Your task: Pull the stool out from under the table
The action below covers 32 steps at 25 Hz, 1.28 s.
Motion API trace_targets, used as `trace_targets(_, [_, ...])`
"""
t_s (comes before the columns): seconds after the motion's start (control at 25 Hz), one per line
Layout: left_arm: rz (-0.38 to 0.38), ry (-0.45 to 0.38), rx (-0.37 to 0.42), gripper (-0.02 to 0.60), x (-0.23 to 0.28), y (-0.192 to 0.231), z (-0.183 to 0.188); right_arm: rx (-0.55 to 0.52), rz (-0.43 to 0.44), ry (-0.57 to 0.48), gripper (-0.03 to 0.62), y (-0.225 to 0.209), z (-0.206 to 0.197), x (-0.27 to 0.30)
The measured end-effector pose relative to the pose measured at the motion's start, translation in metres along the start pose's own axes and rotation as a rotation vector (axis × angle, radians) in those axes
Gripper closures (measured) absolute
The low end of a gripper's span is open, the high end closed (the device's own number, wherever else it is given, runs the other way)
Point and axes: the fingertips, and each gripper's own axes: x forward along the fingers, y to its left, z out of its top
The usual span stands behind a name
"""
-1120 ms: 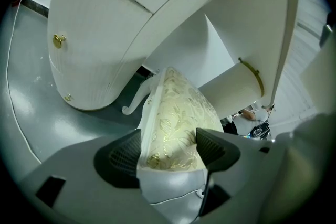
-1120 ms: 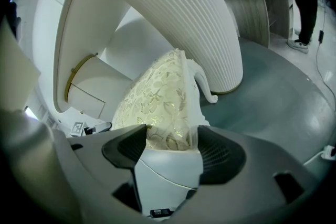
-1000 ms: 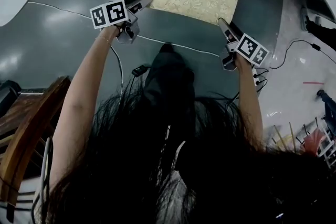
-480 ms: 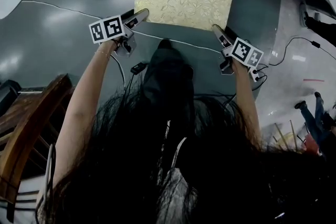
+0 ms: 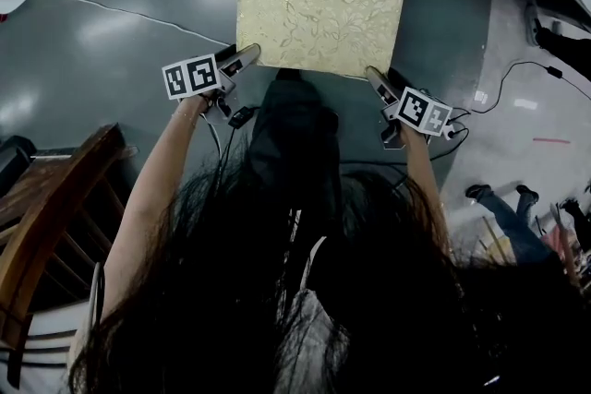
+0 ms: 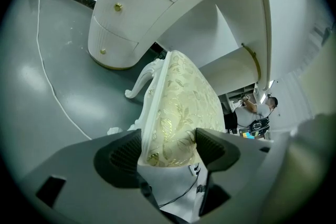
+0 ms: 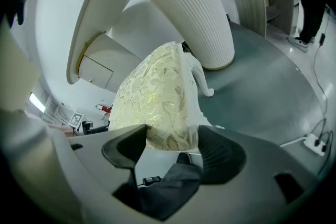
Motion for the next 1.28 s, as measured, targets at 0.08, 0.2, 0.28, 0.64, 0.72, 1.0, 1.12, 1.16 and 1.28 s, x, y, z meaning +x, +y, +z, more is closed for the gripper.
trace_targets(0.08, [0.007,0.019,-0.010,0.249,0.000,-0.002,0.003,-0.001,-0.007,0.014,0.301,0.001,0.005,-0.001])
trace_targets(0.2, [0.015,0.046,-0.018,0.249,0.001,-0.002,0.006,-0.007,-0.028,0.028,0.301,0.001,0.012,-0.001])
trace_targets(0.28, [0.017,0.060,-0.029,0.249,-0.007,0.003,-0.027,-0.015,-0.037,0.043,0.301,-0.007,-0.017,-0.012])
trace_targets(0.64, [0.034,0.011,-0.055,0.247,-0.072,0.033,-0.267,-0.050,-0.037,0.090,0.299,-0.049,-0.237,-0.094])
trace_targets(0.72, [0.028,0.036,-0.052,0.247,-0.070,0.034,-0.262,-0.042,-0.032,0.107,0.299,-0.046,-0.235,-0.091])
trace_targets(1.0, [0.101,0.055,0.036,0.247,-0.074,0.022,-0.262,-0.053,-0.053,0.137,0.301,-0.035,-0.230,-0.099])
trace_targets(1.12, [0.131,0.066,0.073,0.249,-0.081,0.008,-0.273,-0.039,-0.030,0.112,0.301,-0.018,-0.233,-0.112])
trace_targets(1.16, [0.114,0.072,0.091,0.249,-0.085,-0.001,-0.276,-0.034,-0.019,0.101,0.301,-0.012,-0.235,-0.118])
trace_targets(1.28, [0.050,0.080,0.142,0.249,-0.088,-0.044,-0.244,-0.016,0.015,0.069,0.301,0.018,-0.200,-0.127])
